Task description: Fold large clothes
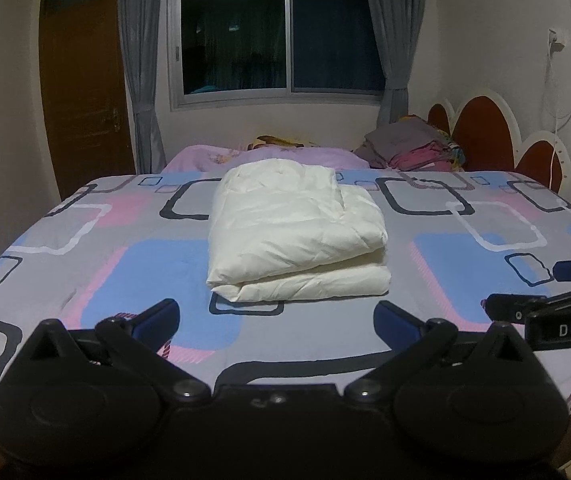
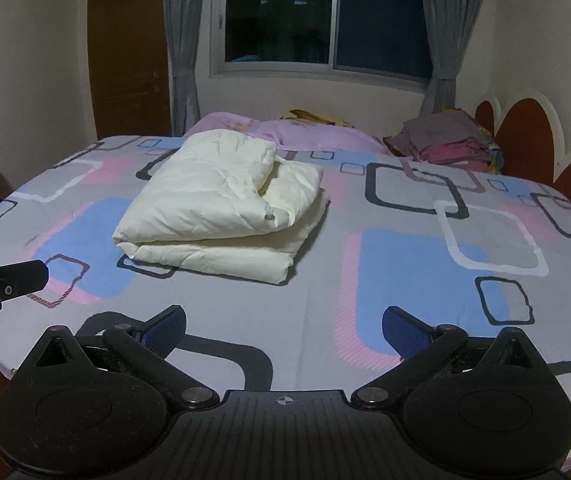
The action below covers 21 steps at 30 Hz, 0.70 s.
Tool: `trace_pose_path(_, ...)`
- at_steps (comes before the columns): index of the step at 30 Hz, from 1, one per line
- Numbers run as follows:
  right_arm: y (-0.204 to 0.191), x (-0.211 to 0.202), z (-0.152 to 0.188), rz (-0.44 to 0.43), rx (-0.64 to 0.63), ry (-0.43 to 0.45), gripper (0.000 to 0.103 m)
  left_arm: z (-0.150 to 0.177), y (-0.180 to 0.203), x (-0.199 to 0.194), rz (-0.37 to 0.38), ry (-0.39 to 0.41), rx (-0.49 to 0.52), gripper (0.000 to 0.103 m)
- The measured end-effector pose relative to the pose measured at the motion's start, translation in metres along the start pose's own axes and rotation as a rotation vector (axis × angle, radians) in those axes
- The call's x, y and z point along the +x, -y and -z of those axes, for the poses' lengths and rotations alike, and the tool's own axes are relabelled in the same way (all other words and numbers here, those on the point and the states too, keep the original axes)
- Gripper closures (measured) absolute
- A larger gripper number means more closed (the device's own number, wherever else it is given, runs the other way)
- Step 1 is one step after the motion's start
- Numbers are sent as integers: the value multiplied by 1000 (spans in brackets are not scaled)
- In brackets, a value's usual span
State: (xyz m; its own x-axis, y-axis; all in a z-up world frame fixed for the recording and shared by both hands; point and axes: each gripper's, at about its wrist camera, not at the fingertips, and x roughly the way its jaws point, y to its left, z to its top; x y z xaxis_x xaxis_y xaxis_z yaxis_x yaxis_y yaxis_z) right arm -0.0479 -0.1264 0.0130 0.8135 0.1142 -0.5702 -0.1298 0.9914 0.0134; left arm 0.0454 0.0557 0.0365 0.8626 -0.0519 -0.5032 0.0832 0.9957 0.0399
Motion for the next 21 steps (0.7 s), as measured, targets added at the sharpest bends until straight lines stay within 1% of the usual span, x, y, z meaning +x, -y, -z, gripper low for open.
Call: trace_pose_path(21,8,-8,-3,-8,11,25,0,-3,12,-3,10,19,24,0)
